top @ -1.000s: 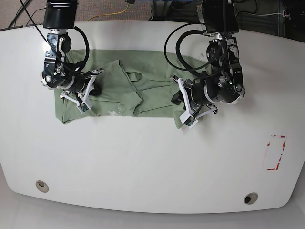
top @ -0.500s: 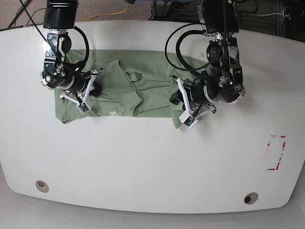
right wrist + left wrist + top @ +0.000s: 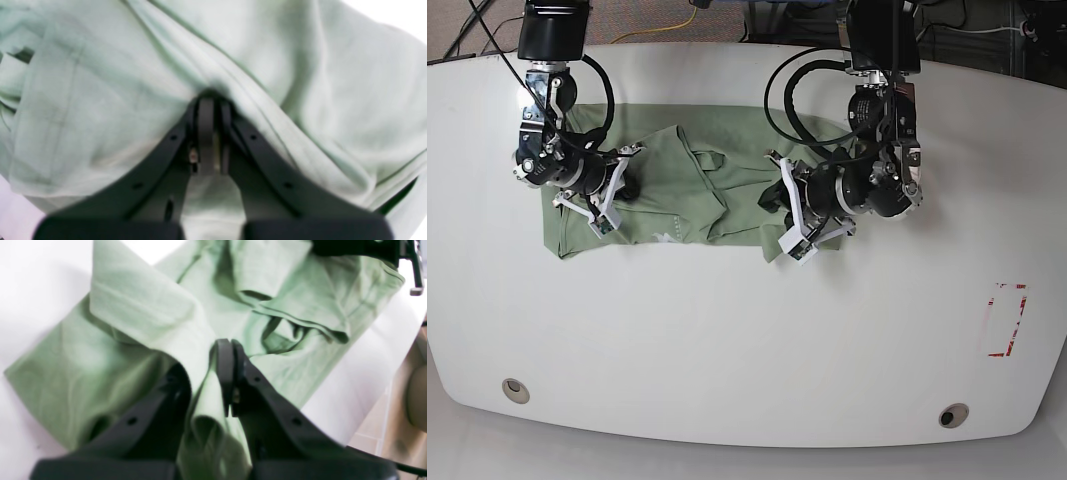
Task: Layout the t-shirt on the table in an organized manner, then fold the t-shirt properly
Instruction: 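Fold the pinched strip end with the left gripper toward the right gripper, then open the left gripper to release the folded end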
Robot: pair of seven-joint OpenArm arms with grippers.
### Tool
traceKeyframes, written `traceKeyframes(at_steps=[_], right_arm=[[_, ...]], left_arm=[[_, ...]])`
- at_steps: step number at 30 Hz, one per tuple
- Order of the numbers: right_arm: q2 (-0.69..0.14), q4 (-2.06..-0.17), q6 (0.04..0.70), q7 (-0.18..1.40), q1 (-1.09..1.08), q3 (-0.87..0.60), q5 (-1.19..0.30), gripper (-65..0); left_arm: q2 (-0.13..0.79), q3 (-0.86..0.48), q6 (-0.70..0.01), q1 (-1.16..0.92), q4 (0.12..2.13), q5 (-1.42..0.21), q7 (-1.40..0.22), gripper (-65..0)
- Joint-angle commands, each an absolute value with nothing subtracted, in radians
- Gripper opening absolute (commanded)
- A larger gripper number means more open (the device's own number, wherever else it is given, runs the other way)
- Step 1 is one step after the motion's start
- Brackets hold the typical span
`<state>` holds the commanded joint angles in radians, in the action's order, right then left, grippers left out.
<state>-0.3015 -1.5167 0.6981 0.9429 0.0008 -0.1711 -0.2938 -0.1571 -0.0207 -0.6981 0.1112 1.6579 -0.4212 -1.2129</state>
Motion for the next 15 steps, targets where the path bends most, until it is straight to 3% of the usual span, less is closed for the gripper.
traceKeyframes(at_steps=[1, 4, 7, 10, 15], right_arm=[[-0.302, -1.517, 0.698, 0.943, 0.001, -0.171, -0.294, -62.3], [-0.302, -1.517, 0.698, 0.943, 0.002, -0.171, -0.294, -62.3], [-0.302, -1.517, 0.698, 0.943, 0.002, -0.171, -0.294, -62.3], [-0.302, -1.517, 0.698, 0.943, 0.001, -0.171, -0.294, -62.3], [-0.302, -1.517, 0.698, 0.943, -0.001, -0.170, -0.294, -62.3]], left_arm=[[-0.157, -0.021, -0.698, 0.114, 1.658, -0.421, -1.213, -62.1], [-0.157, -0.021, -0.698, 0.119, 1.656, -0.446, -1.214, -51.1], [-0.157, -0.021, -0.698, 0.122, 1.659, -0.492, -1.216, -31.0], [-0.157, -0.021, -0.698, 0.124, 1.664, -0.526, -1.219, -19.4], [-0.157, -0.022, -0.698, 0.165, 1.678, -0.595, -1.288, -22.9]])
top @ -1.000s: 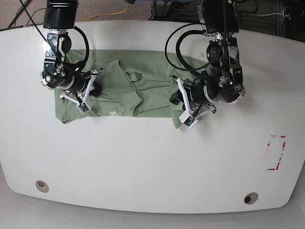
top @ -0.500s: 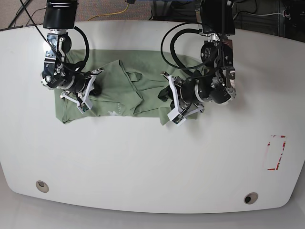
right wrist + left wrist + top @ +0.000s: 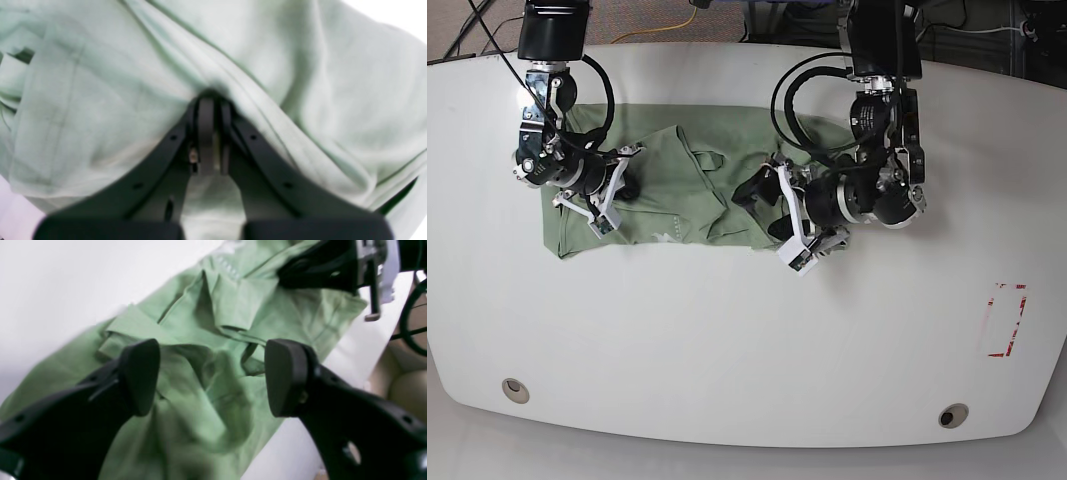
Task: Layout the t-shirt on the table in an organized manner, then fold the t-shirt properly
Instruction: 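Open the left gripper to release the folded end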
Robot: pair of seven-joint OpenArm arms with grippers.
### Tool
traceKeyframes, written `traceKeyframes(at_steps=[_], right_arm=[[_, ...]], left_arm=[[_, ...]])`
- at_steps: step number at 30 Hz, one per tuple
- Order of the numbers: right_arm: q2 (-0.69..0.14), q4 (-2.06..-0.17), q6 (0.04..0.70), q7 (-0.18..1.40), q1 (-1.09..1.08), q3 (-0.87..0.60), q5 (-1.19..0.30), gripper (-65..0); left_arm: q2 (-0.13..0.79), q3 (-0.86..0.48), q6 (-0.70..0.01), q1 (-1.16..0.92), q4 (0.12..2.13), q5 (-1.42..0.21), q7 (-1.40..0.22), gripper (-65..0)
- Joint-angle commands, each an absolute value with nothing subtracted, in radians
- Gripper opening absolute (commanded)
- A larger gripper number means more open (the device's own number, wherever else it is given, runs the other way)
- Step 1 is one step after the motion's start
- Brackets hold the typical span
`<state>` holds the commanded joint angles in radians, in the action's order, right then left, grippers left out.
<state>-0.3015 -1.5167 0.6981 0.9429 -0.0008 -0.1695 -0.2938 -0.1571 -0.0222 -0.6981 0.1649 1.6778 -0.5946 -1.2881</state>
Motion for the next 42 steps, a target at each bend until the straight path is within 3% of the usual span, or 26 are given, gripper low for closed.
traceKeyframes(at_steps=[6, 16, 22, 30, 36, 42], right_arm=[[-0.302, -1.517, 0.698, 0.943, -0.001, -0.170, -0.294, -62.3], [-0.302, -1.517, 0.698, 0.943, -0.001, -0.170, -0.294, -62.3], [-0.302, -1.517, 0.698, 0.943, -0.001, -0.170, -0.294, -62.3], [-0.302, -1.517, 0.698, 0.943, -0.001, -0.170, -0.294, -62.3], [-0.302, -1.517, 0.698, 0.943, -0.001, -0.168, -0.294, -62.3], [-0.300, -1.517, 0.698, 0.943, -0.001, -0.168, -0.294, -62.3]], left_arm=[[-0.147, -0.085, -0.698, 0.203, 1.751, -0.584, -1.308, -25.6], [0.062, -0.119, -0.698, 0.154, 1.762, -0.530, -1.264, -26.0], [0.139, -0.114, -0.698, 0.088, 1.764, -0.499, -1.199, -26.0], [0.120, -0.114, -0.698, 0.064, 1.758, -0.406, -1.198, -26.0], [0.036, -0.076, -0.698, 0.070, 1.741, -0.317, -1.118, -26.0], [-0.051, 0.036, -0.698, 0.145, 1.583, -0.171, -1.072, -26.0]])
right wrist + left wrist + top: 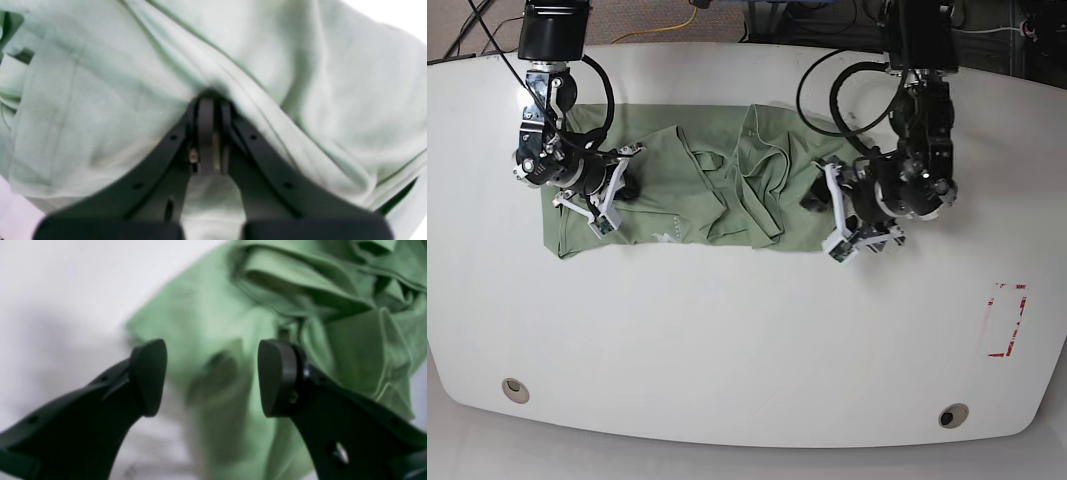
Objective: Layout the t-shirt on the table in an organized manner, then fold the t-shirt properly
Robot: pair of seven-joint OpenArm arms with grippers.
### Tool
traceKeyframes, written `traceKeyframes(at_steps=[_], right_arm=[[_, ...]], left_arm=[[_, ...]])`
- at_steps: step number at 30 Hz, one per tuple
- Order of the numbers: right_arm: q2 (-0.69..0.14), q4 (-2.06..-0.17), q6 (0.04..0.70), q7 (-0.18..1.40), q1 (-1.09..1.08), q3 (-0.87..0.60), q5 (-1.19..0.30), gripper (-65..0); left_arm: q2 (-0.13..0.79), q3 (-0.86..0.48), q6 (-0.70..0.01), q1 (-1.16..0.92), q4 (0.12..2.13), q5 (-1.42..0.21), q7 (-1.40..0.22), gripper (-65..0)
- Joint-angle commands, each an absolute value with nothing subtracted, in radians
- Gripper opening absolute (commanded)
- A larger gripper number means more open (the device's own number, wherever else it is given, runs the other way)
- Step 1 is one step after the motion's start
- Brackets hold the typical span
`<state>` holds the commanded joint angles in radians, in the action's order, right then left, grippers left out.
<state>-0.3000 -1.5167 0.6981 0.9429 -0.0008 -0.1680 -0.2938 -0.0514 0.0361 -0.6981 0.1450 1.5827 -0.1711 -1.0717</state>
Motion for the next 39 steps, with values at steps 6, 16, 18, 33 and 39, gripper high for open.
traceKeyframes(at_steps=[6, 16, 18, 33, 39], right_arm=[[-0.288, -1.517, 0.698, 0.943, -0.001, -0.168, -0.294, -62.3], [-0.283, -1.517, 0.698, 0.943, -0.001, -0.168, -0.294, -62.3], [-0.283, -1.517, 0.698, 0.943, -0.001, -0.168, -0.294, -62.3], [-0.282, -1.517, 0.698, 0.943, -0.002, -0.168, -0.294, -62.3], [-0.282, -1.517, 0.698, 0.943, -0.002, -0.166, -0.294, -62.3]], left_arm=[[-0.148, 0.053, -0.698, 0.191, 1.454, -0.033, -1.070, -26.0], [-0.157, 0.107, -0.698, 0.217, 1.435, -0.018, -1.070, -26.0], [-0.157, 0.136, -0.698, 0.219, 1.438, -0.033, -1.070, -26.0], [-0.157, 0.282, -0.698, 0.291, 1.471, -0.197, -1.070, -26.0], [-0.157, 0.255, -0.698, 0.318, 1.535, -0.314, -1.075, -26.0]])
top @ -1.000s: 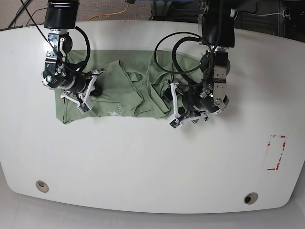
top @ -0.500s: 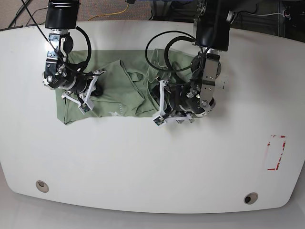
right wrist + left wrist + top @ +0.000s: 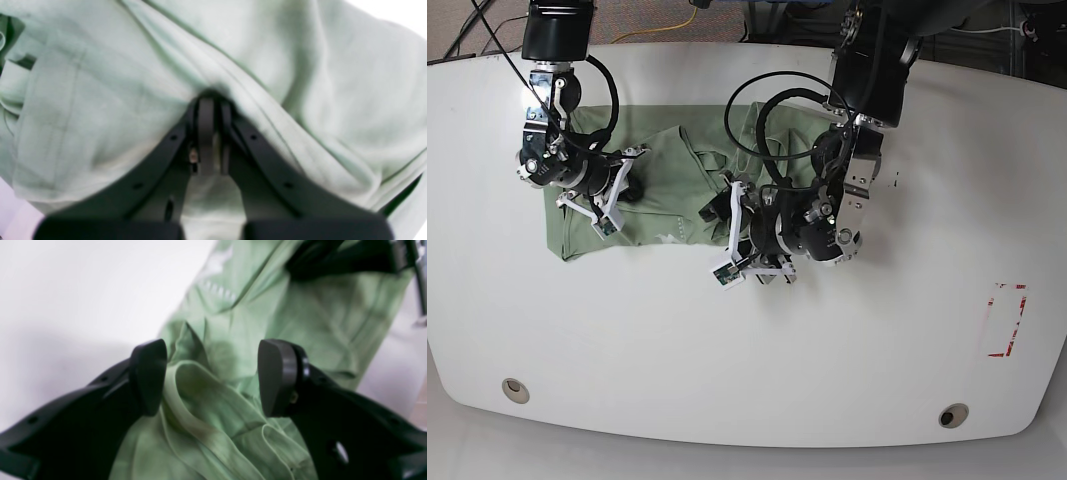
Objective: Layout the t-shirt on the table in an organized manner, then fold the t-shirt properly
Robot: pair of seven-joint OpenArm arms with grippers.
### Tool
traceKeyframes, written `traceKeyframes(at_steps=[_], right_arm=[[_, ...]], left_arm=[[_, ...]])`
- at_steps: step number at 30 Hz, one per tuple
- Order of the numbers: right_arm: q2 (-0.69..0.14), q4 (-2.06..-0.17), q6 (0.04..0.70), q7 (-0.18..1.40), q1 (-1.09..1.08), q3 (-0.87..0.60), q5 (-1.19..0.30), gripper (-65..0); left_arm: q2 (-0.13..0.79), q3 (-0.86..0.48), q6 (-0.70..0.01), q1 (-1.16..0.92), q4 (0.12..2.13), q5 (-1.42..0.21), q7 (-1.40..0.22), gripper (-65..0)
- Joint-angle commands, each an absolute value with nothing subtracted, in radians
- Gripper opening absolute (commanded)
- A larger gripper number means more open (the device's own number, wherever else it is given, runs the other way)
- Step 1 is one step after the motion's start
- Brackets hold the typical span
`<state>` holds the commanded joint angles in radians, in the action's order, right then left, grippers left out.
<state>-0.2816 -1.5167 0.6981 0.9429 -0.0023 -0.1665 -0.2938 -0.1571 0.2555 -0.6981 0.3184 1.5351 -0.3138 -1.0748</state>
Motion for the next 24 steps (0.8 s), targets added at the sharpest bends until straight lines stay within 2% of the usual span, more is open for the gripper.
traceKeyframes(at_steps=[7, 12, 14, 18, 20, 24], right_arm=[[-0.282, -1.517, 0.698, 0.943, -0.007, -0.166, -0.294, -62.3], [-0.282, -1.517, 0.698, 0.943, -0.015, -0.166, -0.294, -62.3], [-0.282, -1.517, 0.698, 0.943, -0.016, -0.166, -0.294, -62.3], [-0.282, -1.517, 0.698, 0.943, -0.016, -0.166, -0.294, -62.3], [-0.282, -1.517, 0.698, 0.943, -0.016, -0.166, -0.294, -62.3], [-0.282, -1.517, 0.698, 0.943, -0.016, -0.166, -0.292, -62.3]], left_arm=[[-0.157, 0.140, -0.698, 0.280, 1.612, -0.309, -1.113, -26.0], [-0.094, 0.110, -0.698, 0.228, 1.659, -0.309, -1.115, -27.9], [-0.071, 0.111, -0.698, 0.216, 1.662, -0.309, -1.115, -33.6], [-0.045, 0.107, -0.698, 0.200, 1.662, -0.288, -1.112, -58.1], [-0.044, 0.107, -0.698, 0.197, 1.662, -0.243, -1.098, -65.0], [-0.044, 0.113, -0.698, 0.168, 1.662, -0.151, -1.053, -63.3]])
